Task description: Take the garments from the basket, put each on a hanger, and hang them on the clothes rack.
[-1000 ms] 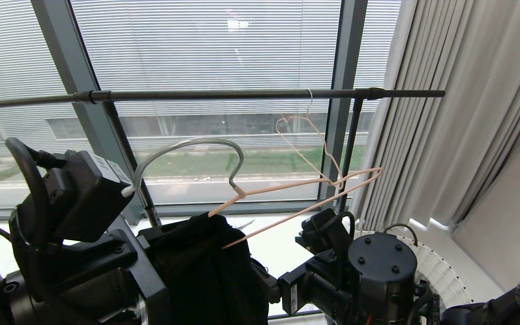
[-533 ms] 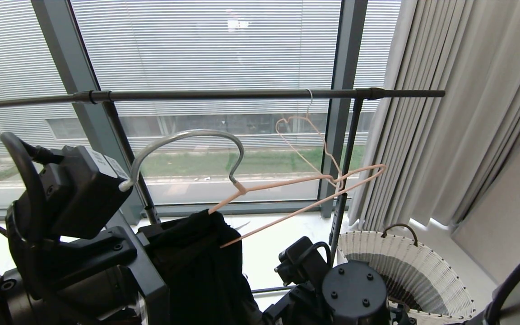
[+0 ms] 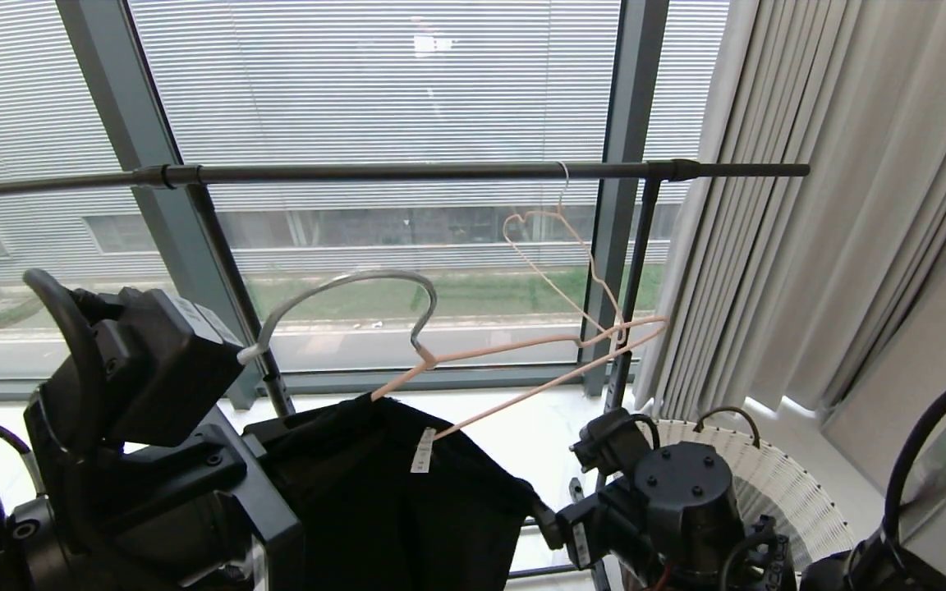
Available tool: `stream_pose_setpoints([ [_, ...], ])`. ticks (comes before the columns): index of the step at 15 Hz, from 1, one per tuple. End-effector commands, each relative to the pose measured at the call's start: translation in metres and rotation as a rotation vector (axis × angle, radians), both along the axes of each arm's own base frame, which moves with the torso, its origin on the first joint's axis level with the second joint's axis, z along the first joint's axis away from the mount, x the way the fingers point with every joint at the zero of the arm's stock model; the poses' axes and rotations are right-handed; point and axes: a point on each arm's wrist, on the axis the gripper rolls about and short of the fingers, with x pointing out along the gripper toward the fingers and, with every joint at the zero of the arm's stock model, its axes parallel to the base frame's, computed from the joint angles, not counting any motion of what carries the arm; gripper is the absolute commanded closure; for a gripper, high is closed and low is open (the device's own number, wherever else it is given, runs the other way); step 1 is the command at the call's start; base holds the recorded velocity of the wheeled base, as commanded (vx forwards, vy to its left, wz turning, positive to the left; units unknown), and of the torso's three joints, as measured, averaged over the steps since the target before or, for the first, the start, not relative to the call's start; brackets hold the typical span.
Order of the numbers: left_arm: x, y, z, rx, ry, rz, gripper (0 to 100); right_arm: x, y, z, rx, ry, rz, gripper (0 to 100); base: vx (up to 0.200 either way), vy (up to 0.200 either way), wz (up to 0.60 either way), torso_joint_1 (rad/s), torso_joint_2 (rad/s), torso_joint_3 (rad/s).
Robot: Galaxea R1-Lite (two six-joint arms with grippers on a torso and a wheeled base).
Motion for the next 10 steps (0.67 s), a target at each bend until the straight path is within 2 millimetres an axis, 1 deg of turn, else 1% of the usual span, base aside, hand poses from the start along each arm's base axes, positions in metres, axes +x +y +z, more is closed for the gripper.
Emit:
stream_pose_setpoints([
  [1,-0.001,0.002,-0.008,0.020,0.016,0.013,100,0.023,-0.031,0.015,0.015,-0.034,-0.119,0,0.000,0.000,0.00,0.000,0.00,0.000],
  [2,-0.002,0.003,-0.011,0.029,0.024,0.014,100,0.032,-0.041,0.020,0.018,-0.051,-0.159,0,0.000,0.000,0.00,0.000,0.00,0.000],
  [4,-0.002,0.004,-0.015,0.041,0.034,0.013,100,0.042,-0.053,0.028,0.025,-0.078,-0.205,0,0.000,0.000,0.00,0.000,0.00,0.000],
  [5,-0.003,0.004,-0.018,0.049,0.041,0.014,100,0.047,-0.064,0.035,0.035,-0.096,-0.243,0,0.000,0.000,0.00,0.000,0.00,0.000],
  [7,-0.004,0.006,-0.025,0.066,0.057,0.014,100,0.050,-0.072,0.045,0.057,-0.121,-0.269,0,0.000,0.000,0.00,0.000,0.00,0.000],
  [10,-0.006,0.007,-0.034,0.091,0.081,0.011,100,0.048,-0.075,0.059,0.091,-0.155,-0.274,0,0.000,0.000,0.00,0.000,0.00,0.000],
])
